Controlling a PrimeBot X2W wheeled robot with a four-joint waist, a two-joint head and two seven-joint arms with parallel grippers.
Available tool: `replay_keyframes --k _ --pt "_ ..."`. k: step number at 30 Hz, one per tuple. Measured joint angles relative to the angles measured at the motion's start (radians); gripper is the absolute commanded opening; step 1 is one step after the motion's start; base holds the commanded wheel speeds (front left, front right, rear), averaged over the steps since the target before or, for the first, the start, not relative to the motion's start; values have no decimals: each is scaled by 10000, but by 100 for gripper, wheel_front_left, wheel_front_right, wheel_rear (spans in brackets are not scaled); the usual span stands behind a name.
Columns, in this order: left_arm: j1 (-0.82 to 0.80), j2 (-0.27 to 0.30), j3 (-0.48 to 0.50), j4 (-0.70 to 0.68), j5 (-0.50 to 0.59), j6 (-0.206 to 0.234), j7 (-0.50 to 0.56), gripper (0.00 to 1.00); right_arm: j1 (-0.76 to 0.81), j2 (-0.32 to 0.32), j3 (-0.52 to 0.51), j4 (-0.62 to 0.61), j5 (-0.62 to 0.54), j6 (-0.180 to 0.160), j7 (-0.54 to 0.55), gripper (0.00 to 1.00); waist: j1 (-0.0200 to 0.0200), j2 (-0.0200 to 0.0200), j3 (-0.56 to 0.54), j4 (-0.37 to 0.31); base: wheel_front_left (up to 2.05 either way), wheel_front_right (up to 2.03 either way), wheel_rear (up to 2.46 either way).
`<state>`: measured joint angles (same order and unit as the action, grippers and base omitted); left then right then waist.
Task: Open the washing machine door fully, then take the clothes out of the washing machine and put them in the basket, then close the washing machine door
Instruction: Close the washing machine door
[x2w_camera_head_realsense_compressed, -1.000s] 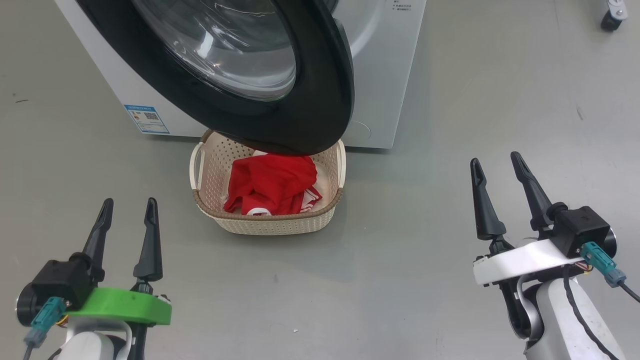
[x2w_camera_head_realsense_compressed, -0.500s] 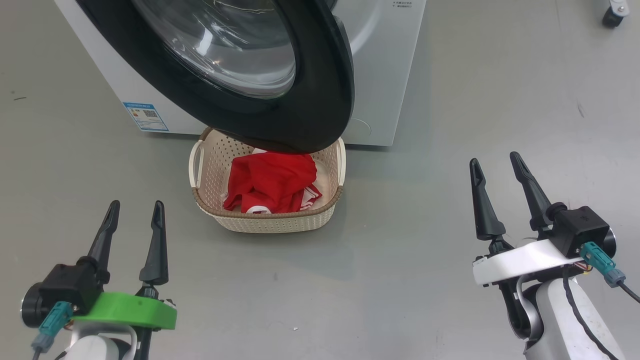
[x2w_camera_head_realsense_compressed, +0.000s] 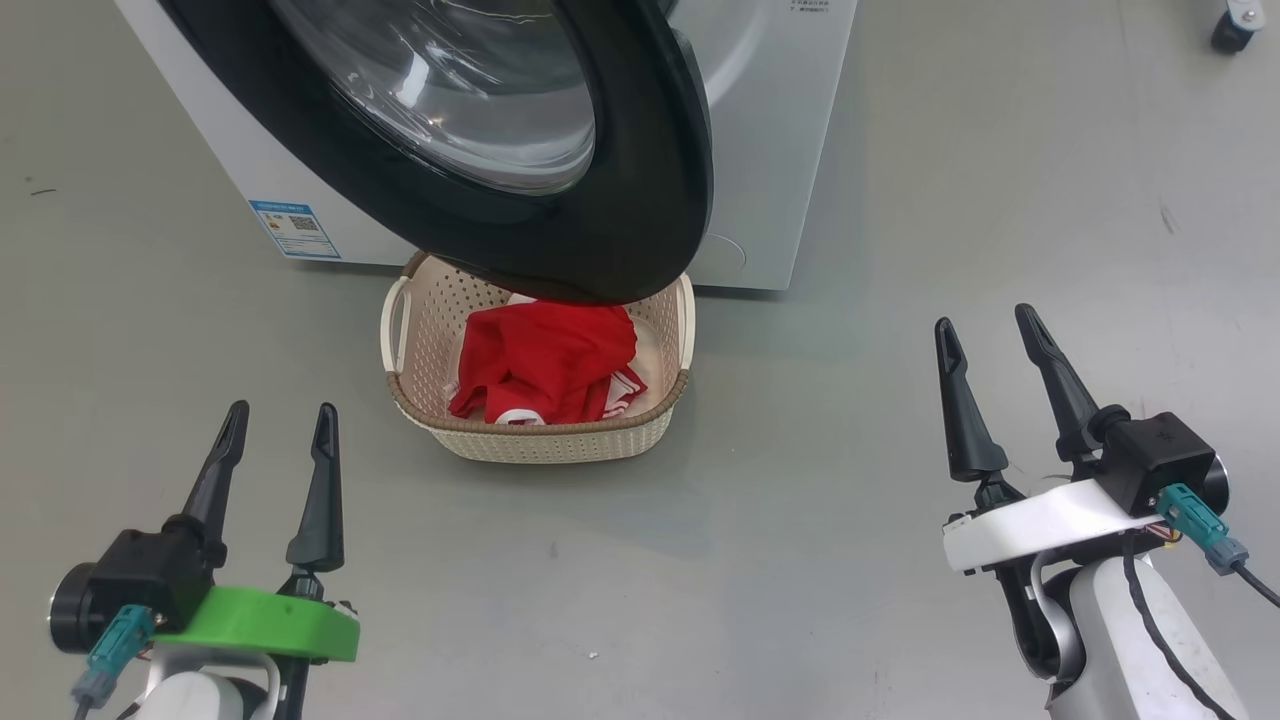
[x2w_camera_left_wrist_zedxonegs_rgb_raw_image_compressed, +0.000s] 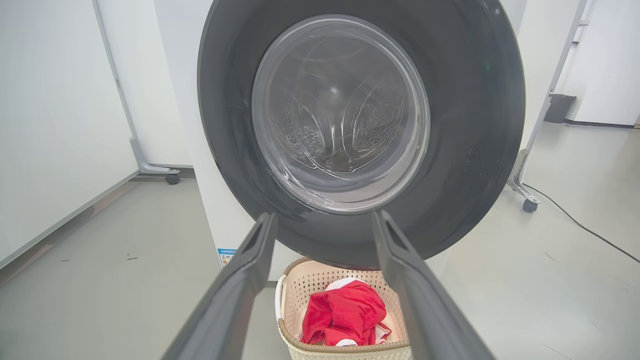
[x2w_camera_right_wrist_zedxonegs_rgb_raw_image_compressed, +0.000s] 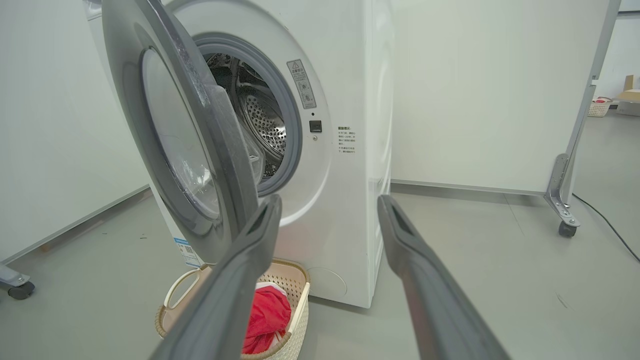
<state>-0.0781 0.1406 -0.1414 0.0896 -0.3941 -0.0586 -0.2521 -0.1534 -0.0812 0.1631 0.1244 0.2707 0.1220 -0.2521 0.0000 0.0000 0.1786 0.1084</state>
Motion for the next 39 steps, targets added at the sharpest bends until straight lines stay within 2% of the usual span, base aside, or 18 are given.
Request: replay_keyframes --k 11,12,13,14,15,28,39 --pt "10 -73 52 8 228 -132 0 100 -8 -115 230 -35 0 0 2 100 0 0 52 65 0 0 0" --pt "10 -79 52 8 278 -153 0 100 -12 -127 257 -44 0 0 2 95 0 0 57 70 0 0 0" --pt "10 -90 52 8 290 -173 0 100 -12 -132 272 -50 2 0 2 75 0 0 64 75 0 0 0" --pt "10 -104 50 4 316 -173 0 100 -12 -132 274 -63 23 0 2 29 0 0 77 81 0 0 0" --pt "10 -121 29 0 374 -182 0 100 -12 -148 272 -98 25 0 2 1 0 0 99 91 0 0 0" --pt "-11 -330 -247 -65 677 -349 0 100 -489 -715 913 -357 -109 0 0 0 0 0 581 464 0 0 0" --pt "-360 -587 -481 -165 723 -447 0 100 -1997 -1461 2773 -293 -345 2 77 0 0 0 1277 1062 0 0 0"
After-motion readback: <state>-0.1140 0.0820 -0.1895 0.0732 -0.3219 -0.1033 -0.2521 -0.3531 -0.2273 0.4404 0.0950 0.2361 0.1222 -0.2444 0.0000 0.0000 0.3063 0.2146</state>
